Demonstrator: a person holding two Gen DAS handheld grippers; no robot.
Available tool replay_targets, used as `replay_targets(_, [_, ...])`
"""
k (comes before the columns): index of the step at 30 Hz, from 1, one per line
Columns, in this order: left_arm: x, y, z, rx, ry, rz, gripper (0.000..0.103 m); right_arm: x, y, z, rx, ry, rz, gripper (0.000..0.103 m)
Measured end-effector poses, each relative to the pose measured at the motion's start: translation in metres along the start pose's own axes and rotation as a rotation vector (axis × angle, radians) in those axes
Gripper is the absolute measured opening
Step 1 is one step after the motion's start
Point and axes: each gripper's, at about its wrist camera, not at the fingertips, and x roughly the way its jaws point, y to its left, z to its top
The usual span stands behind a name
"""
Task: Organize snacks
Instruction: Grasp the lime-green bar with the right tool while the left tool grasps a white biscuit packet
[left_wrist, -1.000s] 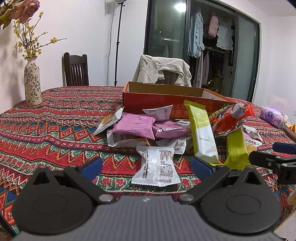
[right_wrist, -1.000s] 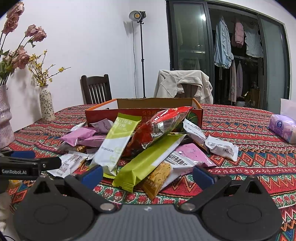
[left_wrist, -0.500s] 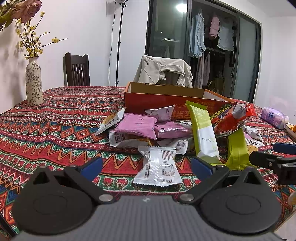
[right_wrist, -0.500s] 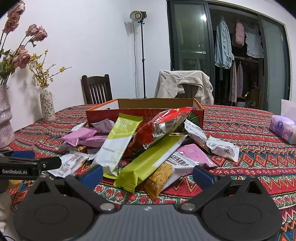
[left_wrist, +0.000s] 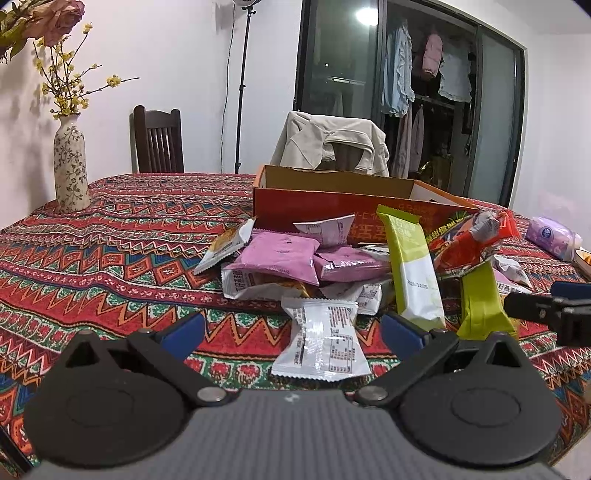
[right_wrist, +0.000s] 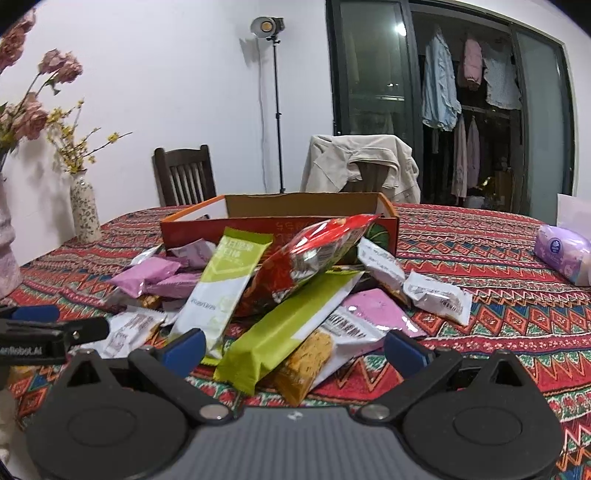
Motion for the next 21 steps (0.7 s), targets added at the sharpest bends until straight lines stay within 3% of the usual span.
replay_targets(6, [0.007,0.001,0.004,-0.006,0.008,0.02,0.103,0.022,0.001,0.021,-0.019,0.027,-0.005,0.082])
replay_targets(10, [0.009,0.003,0.005,-0.011,0.012,0.029,0.103,0.045,0.012,0.031,-0.037,0.093,-0.001,0.059])
replay_targets(16, [0.011,0.005,0.004,-0.016,0.021,0.039,0.103,0.07,0.029,0.025,-0.098,0.147,-0.093,0.06])
replay_targets(21, [0.012,0.005,0.003,-0.019,0.031,0.047,0.103,0.069,0.034,0.021,-0.155,0.148,-0.108,0.057])
